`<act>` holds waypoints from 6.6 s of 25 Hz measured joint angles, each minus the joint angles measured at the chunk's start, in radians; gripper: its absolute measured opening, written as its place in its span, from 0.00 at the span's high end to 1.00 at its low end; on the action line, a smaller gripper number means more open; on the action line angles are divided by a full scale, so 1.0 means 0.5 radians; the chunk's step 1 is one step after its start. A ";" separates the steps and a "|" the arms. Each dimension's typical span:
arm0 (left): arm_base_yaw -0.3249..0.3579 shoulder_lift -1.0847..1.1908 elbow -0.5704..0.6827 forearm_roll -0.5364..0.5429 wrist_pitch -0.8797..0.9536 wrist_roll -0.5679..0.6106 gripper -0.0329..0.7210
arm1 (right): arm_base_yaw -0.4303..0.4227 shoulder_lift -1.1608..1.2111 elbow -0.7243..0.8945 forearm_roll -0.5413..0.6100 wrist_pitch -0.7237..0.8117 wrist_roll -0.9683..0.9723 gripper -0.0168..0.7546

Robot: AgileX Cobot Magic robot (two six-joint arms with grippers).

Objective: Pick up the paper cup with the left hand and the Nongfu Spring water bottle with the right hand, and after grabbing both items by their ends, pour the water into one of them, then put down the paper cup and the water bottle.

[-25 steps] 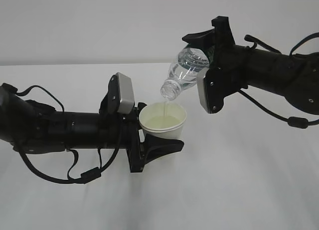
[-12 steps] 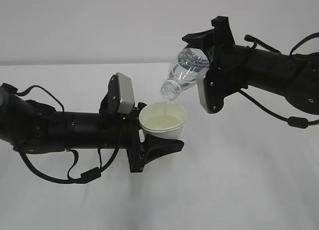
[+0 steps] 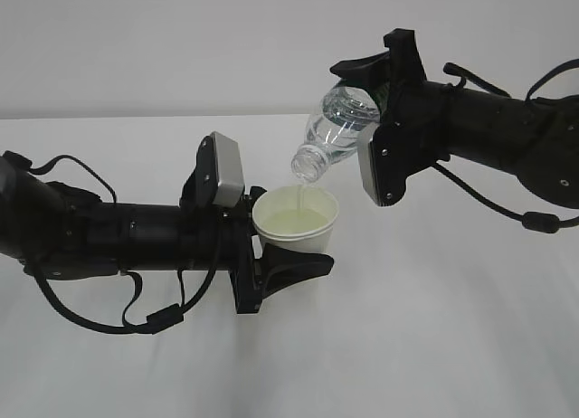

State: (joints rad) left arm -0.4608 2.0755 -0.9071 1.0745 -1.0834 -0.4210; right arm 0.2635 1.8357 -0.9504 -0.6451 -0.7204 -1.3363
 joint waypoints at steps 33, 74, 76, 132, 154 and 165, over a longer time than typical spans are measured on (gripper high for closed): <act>0.000 0.000 0.000 0.000 0.000 0.000 0.31 | 0.000 0.000 0.000 0.000 -0.020 -0.033 0.35; 0.000 0.000 0.000 0.000 0.000 0.000 0.31 | 0.000 0.000 0.000 0.000 -0.027 0.171 0.35; 0.000 0.000 0.000 0.000 0.000 0.000 0.31 | 0.000 0.000 0.000 0.000 -0.027 0.174 0.35; 0.000 0.000 0.000 0.000 0.000 0.000 0.31 | 0.000 0.000 0.051 0.176 -0.121 1.422 0.35; 0.000 0.000 0.000 0.000 0.000 0.000 0.31 | 0.000 0.000 0.051 0.269 -0.121 1.865 0.35; 0.000 0.000 0.000 0.000 0.000 0.000 0.32 | 0.000 0.000 0.051 0.301 -0.122 2.210 0.35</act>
State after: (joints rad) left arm -0.4608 2.0755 -0.9071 1.0745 -1.0834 -0.4210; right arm 0.2635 1.8357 -0.9250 -0.4947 -0.7813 -0.2315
